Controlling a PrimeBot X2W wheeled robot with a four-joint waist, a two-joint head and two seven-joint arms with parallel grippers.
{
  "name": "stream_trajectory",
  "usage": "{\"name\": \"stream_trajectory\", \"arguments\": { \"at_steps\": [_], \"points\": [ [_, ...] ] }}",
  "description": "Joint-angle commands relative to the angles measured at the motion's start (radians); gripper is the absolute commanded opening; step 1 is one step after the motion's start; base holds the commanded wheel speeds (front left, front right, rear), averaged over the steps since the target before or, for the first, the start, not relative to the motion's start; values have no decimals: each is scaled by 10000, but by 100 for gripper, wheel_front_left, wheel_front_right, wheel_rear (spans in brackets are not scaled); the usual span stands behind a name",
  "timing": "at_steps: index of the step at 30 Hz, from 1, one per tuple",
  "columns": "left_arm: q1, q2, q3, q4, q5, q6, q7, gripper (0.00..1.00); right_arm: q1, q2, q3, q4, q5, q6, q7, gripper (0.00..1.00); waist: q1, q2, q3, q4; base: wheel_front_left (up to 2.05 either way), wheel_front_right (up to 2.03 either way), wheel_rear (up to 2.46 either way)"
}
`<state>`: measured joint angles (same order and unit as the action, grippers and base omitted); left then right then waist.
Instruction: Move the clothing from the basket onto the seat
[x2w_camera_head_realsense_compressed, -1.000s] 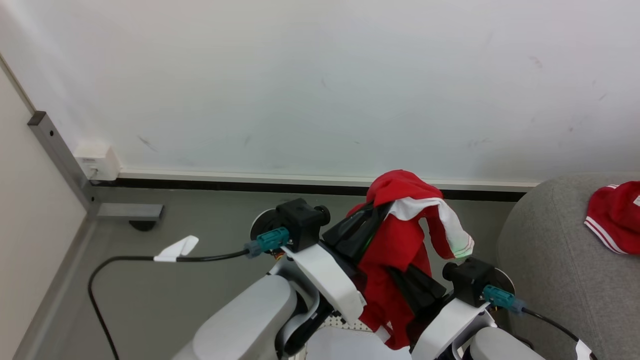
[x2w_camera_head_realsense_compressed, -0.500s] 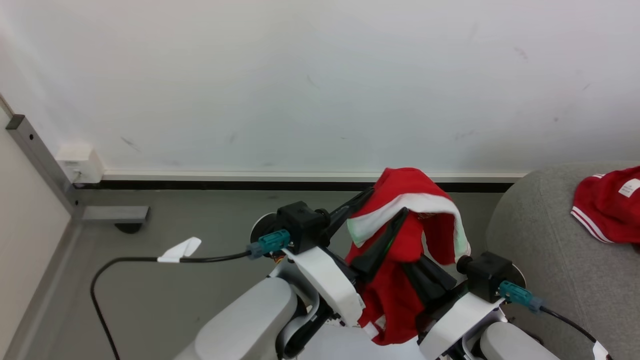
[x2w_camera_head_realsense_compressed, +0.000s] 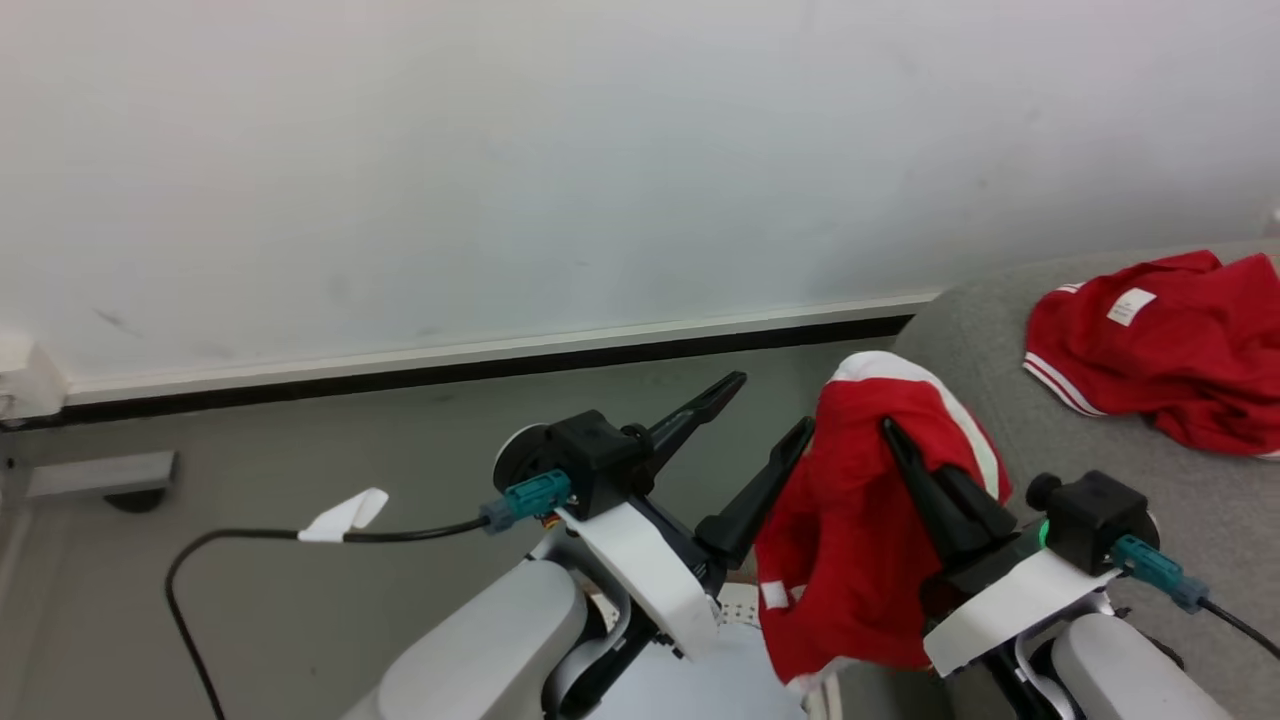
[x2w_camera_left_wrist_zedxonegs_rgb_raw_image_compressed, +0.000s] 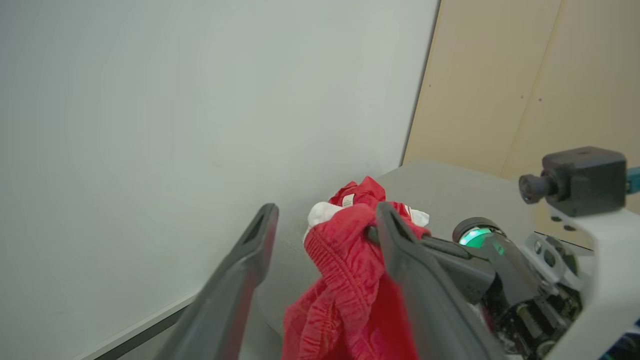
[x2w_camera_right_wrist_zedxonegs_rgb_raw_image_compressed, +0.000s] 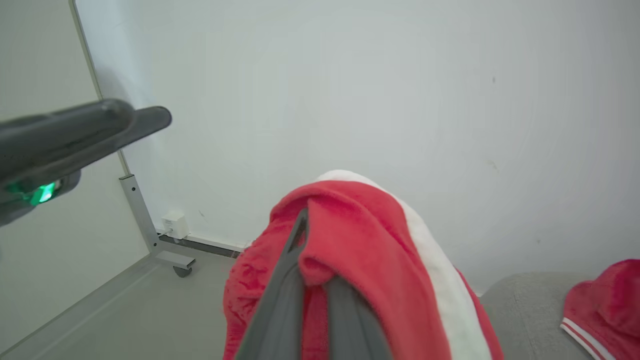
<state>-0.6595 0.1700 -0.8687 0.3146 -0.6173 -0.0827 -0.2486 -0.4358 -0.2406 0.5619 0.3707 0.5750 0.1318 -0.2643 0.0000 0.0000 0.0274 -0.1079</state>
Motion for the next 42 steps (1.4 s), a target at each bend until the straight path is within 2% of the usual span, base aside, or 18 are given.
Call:
{"name": "stream_trajectory", "arguments": {
  "at_steps": [1,14,24,32,42],
  "points": [
    [152,53,17,-10,140,-13,-60,100,114,-110,-145,-90,-99,-24,1,0,0,0,159,-443,0,0,0],
    [354,32,4,106,381,-143,-148,100,562,-607,-1725,-961,-674,-23,1,0,0,0,443,-2160,0,0,0],
    [482,-111,-55,310,632,-195,-161,100,909,-611,-2280,-1405,-777,-23,1,0,0,0,534,-3109,0,0,0],
    [507,-210,9,379,808,-275,-165,100,920,-612,-2387,-1583,-805,-23,1,0,0,0,606,-3352,0,0,0],
    [342,-250,-25,435,914,-357,-167,100,459,-885,-2564,-1666,-896,-23,1,0,0,0,1053,-3122,0,0,0]
  ]
}}
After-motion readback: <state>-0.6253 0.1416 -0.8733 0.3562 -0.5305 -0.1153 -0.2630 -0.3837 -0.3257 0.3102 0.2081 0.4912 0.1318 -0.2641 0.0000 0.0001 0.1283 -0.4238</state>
